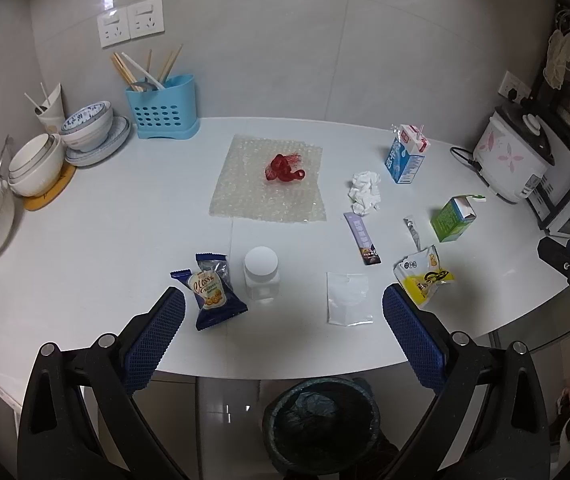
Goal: Collect trash
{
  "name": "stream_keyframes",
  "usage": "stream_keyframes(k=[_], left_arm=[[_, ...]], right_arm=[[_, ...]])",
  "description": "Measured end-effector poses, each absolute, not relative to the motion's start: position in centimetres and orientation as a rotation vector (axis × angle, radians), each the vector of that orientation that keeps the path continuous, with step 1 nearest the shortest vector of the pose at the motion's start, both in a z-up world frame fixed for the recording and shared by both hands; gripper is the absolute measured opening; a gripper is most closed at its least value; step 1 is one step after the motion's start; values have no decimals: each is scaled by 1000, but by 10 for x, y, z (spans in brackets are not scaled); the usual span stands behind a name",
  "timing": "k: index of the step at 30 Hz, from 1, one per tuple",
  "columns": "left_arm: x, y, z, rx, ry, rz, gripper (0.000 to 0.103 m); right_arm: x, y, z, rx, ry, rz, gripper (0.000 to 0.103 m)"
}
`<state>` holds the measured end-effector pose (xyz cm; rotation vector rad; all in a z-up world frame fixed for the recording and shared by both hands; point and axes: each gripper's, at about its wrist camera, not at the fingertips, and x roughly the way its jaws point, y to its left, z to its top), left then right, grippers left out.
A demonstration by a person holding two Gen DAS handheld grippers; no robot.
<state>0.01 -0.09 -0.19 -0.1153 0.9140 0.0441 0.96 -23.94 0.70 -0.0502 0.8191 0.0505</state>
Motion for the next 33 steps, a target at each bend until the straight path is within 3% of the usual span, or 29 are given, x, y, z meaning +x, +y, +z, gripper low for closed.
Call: stream_keyframes(k=[33], left_arm=[[0, -13, 5, -93, 910, 37, 97]], right_arm=[[6, -240, 10, -42, 813, 62, 95]])
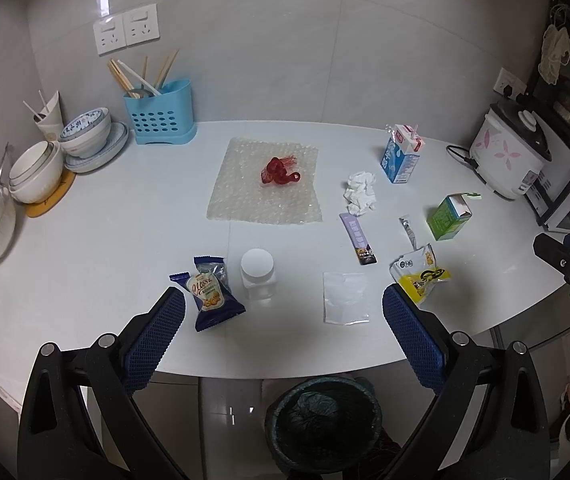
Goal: Collect trash
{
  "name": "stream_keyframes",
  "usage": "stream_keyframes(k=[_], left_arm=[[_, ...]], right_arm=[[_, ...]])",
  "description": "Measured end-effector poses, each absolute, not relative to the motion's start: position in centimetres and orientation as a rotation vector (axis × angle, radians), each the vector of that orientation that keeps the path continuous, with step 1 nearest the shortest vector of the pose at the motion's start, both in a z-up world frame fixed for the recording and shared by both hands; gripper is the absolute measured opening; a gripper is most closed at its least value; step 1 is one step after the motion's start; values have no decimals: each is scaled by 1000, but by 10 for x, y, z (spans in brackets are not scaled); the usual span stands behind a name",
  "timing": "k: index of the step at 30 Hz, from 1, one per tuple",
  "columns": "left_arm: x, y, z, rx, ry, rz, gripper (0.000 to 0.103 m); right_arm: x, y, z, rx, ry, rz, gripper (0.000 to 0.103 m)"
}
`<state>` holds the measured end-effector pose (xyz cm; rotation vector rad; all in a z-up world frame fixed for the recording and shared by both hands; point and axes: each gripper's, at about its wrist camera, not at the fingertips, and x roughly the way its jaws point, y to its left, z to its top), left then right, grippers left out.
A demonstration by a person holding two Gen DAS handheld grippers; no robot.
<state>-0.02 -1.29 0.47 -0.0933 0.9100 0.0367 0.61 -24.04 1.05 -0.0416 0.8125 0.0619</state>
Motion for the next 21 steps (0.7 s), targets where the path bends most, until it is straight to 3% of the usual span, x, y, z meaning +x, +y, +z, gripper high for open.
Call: stream_keyframes(k=[10, 21], left_arm=[[10, -9, -5, -103, 932, 38, 97], [46, 6, -64, -149, 1016, 83, 96]], right_arm=[[16, -237, 2, -48, 828, 62, 95], [63, -246, -33, -74, 890, 71, 95]])
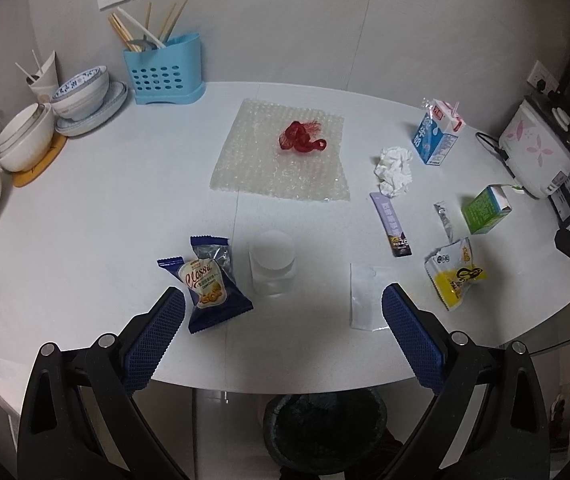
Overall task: Collect trash
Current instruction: 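Grasp the green-and-white box with the right gripper while the left gripper grasps the white jar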
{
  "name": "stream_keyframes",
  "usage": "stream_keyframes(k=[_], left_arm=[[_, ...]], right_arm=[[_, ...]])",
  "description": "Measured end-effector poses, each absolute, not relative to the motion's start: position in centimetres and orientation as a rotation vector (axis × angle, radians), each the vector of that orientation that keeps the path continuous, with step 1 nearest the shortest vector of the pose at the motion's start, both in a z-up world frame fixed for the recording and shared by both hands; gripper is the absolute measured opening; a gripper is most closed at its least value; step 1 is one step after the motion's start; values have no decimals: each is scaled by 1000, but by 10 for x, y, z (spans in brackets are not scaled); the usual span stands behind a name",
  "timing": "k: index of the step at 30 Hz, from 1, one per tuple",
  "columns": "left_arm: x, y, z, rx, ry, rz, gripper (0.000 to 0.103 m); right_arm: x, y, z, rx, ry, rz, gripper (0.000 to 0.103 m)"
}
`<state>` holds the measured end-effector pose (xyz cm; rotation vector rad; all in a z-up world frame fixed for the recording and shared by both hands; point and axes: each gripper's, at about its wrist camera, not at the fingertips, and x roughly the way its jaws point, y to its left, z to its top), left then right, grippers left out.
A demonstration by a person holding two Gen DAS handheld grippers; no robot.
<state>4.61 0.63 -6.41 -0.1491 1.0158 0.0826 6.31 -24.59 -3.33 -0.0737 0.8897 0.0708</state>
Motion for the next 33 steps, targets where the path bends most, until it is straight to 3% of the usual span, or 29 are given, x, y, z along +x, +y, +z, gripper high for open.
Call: stream_keyframes(k=[9, 23, 29, 33], left_arm=[[89, 11, -119, -198, 1093, 138, 93], [123, 9, -156, -197, 1159, 179, 89], [128, 7, -165, -198, 1184, 177, 77], [131, 5, -166, -204, 1183, 174, 61]], right_arm=[[114, -276, -65, -82, 949, 53, 94], [189, -297, -121, -88, 1050, 34, 92], [203, -298, -135, -85, 1081, 43, 83], [206, -300, -136, -67, 1080, 48, 74]])
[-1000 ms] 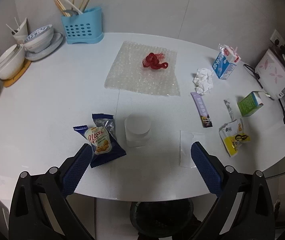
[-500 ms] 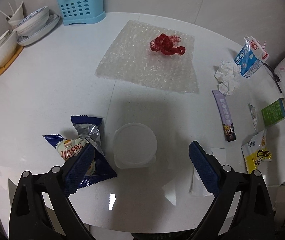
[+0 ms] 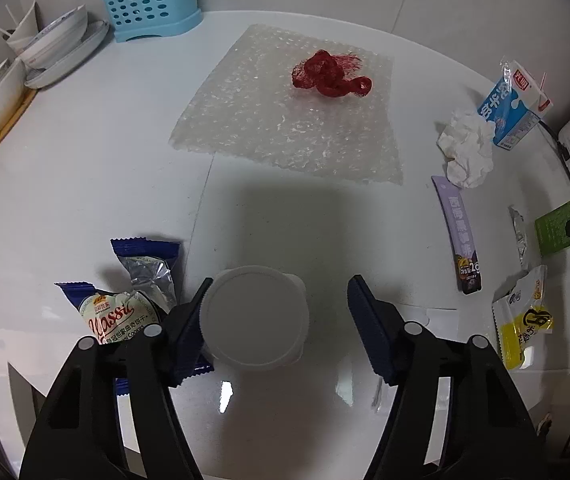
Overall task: Collect trash
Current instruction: 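Grasp the green-and-white box with the right gripper while the left gripper grasps the white jar, then carry the green box and white jar with both grippers toward the trash bin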
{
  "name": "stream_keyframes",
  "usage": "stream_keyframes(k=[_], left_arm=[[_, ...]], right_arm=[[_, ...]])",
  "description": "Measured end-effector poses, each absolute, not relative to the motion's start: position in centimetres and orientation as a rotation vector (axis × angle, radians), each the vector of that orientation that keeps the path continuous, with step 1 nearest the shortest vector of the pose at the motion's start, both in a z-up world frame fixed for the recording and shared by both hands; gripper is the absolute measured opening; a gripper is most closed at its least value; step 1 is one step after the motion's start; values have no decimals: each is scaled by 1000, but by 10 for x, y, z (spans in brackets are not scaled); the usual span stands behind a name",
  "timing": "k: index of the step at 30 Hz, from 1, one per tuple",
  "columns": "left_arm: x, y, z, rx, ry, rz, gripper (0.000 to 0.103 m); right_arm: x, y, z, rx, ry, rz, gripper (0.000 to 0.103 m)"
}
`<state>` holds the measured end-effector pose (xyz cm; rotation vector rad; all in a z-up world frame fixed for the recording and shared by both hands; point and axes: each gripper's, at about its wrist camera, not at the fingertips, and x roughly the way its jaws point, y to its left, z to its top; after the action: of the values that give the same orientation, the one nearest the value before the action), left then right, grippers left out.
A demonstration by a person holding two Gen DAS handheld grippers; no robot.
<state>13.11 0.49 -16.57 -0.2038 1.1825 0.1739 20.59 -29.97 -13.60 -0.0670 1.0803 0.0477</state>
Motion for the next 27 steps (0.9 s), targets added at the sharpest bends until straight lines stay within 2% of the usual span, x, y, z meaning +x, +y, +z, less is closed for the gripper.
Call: stream_keyframes(k=[2, 4, 5, 6, 13, 27], left_arm=[[133, 4, -167, -210, 1190, 169, 55], [134, 3, -170, -220, 1201, 164, 43], [134, 2, -170, -218, 1203, 162, 42], [134, 1, -170, -212, 1206, 164, 42], [132, -5, -160, -214, 1182, 129, 42], [115, -17, -109, -187, 1097, 55, 42]], right_arm=[[208, -299, -138, -61, 1087, 53, 69], [209, -298, -140, -60, 1095, 57, 59], [210, -298, -141, -59, 1100, 58, 47], [210, -298, -142, -56, 1109, 60, 46], [202, -295, -134, -51, 1084, 49, 45], [166, -289, -95, -41, 1007, 52, 45]])
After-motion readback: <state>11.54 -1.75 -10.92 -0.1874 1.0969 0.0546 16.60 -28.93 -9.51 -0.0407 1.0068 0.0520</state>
